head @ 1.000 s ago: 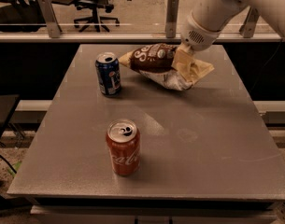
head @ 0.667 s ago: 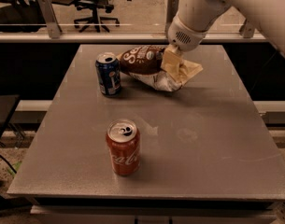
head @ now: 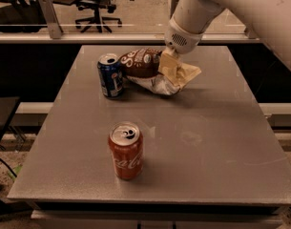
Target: Move brown chip bag near pepsi can
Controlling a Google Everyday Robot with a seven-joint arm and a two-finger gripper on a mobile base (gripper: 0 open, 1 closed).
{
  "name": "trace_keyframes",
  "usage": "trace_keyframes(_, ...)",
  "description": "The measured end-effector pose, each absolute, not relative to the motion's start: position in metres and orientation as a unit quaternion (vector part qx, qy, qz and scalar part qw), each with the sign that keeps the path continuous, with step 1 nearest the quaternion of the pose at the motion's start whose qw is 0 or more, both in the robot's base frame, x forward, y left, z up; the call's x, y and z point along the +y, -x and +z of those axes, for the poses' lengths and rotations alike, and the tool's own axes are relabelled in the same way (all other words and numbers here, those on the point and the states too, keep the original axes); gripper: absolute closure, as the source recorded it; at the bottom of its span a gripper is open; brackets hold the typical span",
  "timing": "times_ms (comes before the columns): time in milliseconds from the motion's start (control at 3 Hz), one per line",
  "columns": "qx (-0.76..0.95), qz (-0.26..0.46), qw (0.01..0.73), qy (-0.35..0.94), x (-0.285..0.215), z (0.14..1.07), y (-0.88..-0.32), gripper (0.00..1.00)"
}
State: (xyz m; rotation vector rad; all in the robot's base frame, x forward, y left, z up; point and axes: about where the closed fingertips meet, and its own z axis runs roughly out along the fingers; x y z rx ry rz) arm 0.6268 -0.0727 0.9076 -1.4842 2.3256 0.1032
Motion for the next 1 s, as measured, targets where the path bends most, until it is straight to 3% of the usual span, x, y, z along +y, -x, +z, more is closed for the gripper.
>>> trace_keyframes(667, 0.826, 0.038, 0.187, 0.53, -0.0699, 0.9037, -0.6275, 0.0)
trace_keyframes(1000, 0.826, 0.038, 0.187, 0.53, -0.0699, 0.9036, -0.6275, 0.0)
